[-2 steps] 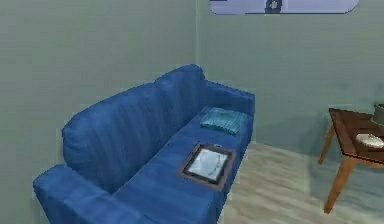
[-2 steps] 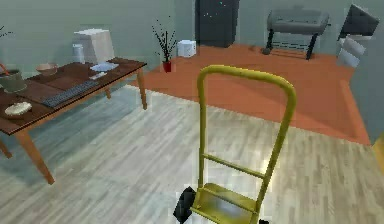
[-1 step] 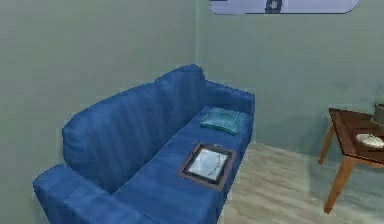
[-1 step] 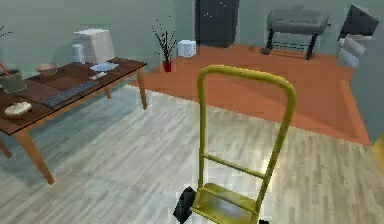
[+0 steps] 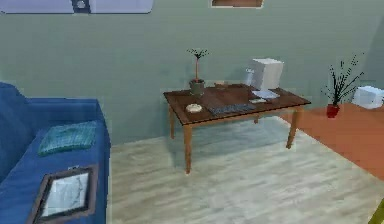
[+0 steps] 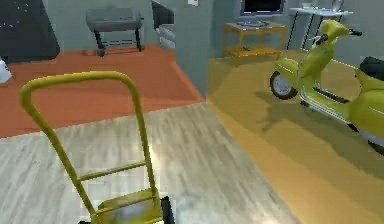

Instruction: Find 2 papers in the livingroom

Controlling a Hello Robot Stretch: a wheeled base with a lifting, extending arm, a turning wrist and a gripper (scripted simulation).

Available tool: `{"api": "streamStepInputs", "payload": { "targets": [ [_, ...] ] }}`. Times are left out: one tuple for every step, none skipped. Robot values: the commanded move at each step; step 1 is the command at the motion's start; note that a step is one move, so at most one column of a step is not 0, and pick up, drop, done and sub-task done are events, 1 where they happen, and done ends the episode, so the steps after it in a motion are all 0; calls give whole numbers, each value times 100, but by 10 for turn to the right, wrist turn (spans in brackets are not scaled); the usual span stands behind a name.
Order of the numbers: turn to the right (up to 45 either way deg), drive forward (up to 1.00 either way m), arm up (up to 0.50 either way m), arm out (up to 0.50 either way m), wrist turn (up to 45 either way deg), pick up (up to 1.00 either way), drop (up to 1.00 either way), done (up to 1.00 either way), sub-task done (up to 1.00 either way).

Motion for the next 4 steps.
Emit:
{"api": "streamStepInputs", "payload": {
  "targets": [
    [450, 0, 0, 0, 0, 0, 0, 0, 0],
    [450, 0, 0, 0, 0, 0, 0, 0, 0],
    [360, 0, 0, 0, 0, 0, 0, 0, 0],
    [0, 50, 0, 0, 0, 0, 0, 0, 0]
  ]
}}
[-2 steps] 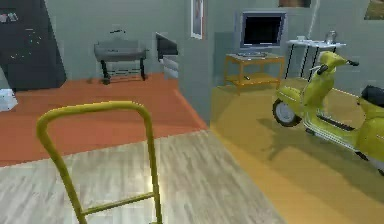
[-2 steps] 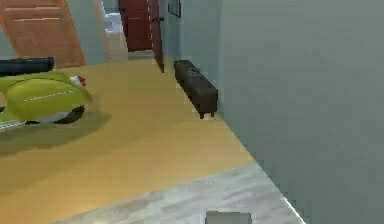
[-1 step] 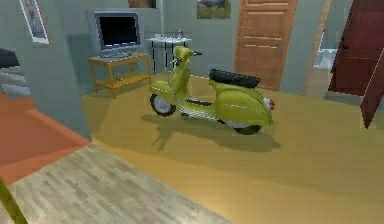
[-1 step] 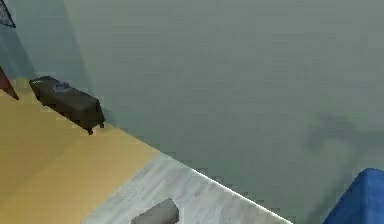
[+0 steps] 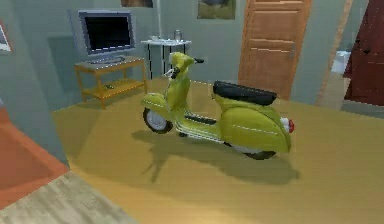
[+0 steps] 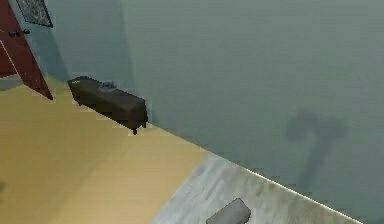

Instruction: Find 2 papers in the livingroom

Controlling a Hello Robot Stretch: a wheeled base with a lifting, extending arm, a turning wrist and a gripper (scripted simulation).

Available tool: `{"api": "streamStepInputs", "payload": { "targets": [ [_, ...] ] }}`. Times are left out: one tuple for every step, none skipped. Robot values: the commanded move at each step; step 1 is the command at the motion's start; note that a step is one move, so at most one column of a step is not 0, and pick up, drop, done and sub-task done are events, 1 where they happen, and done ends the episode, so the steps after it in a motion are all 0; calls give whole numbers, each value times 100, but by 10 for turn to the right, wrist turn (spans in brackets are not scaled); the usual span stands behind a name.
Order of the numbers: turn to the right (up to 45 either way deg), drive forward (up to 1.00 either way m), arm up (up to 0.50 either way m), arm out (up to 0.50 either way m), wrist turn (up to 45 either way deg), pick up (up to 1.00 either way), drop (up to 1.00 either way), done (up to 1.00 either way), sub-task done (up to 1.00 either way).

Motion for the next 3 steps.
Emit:
{"api": "streamStepInputs", "payload": {
  "targets": [
    [60, 0, 0, 0, 0, 0, 0, 0, 0],
    [0, 35, 0, 0, 0, 0, 0, 0, 0],
    [-450, 0, 0, 0, 0, 0, 0, 0, 0]
  ]
}}
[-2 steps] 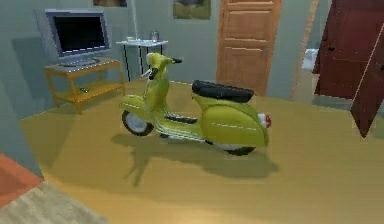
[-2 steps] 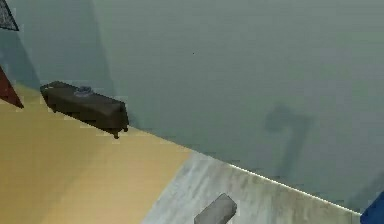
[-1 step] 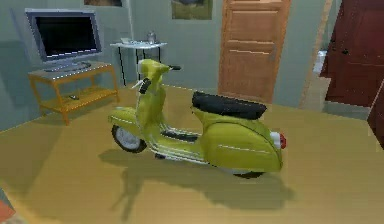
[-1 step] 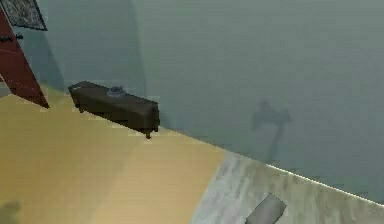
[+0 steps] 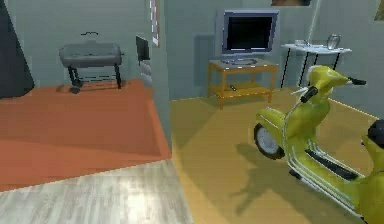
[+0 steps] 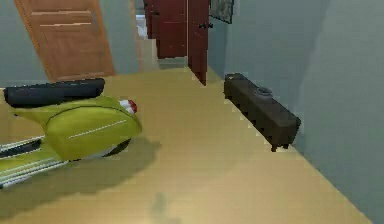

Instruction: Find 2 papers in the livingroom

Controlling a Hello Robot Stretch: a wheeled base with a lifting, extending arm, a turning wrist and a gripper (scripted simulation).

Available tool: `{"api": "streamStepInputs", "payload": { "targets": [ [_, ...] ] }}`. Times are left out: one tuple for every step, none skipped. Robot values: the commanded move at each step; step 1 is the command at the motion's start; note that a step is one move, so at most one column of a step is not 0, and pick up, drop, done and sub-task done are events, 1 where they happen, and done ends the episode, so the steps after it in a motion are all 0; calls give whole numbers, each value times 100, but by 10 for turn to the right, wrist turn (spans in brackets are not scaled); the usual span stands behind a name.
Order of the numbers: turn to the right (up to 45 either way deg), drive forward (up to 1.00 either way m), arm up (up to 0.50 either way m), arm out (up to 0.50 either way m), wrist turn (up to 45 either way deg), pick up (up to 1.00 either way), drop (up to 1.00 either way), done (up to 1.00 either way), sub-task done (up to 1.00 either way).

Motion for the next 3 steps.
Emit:
{"api": "streamStepInputs", "payload": {
  "targets": [
    [-210, 0, 0, 0, 0, 0, 0, 0, 0],
    [0, 80, 0, 0, 0, 0, 0, 0, 0],
    [-390, 0, 0, 0, 0, 0, 0, 0, 0]
  ]
}}
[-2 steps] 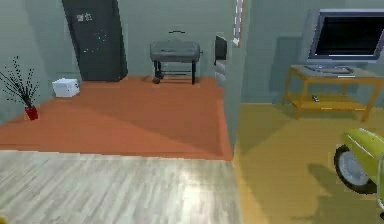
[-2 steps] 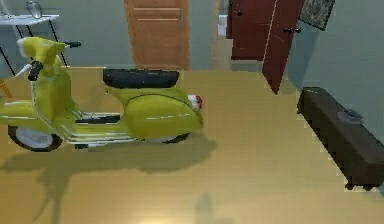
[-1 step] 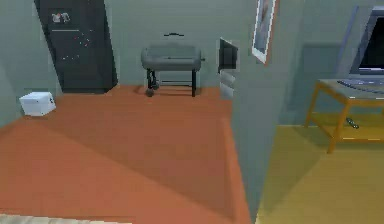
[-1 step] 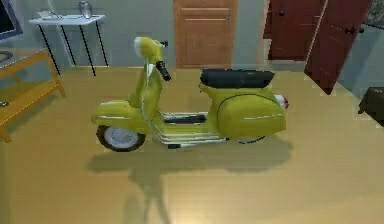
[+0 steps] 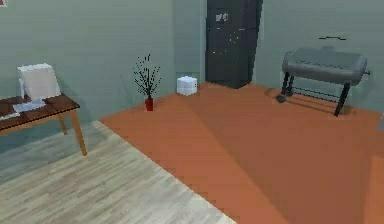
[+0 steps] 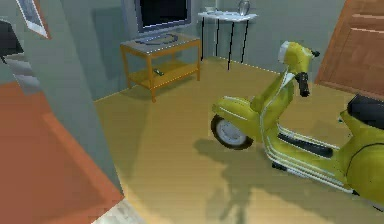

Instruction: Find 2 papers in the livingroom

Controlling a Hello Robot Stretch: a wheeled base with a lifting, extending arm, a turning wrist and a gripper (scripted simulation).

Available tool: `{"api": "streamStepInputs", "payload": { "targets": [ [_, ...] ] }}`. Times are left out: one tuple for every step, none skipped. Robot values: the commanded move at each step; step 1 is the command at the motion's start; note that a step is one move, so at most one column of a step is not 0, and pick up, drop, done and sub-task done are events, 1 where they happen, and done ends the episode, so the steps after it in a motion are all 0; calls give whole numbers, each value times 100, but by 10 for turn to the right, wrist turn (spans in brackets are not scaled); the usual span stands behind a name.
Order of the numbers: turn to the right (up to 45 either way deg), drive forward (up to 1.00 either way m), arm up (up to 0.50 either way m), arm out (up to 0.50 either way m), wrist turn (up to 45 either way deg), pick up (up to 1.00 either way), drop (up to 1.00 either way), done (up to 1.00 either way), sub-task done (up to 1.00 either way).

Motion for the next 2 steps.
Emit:
{"api": "streamStepInputs", "payload": {
  "targets": [
    [0, 20, 0, 0, 0, 0, 0, 0, 0],
    [-390, 0, 0, 0, 0, 0, 0, 0, 0]
  ]
}}
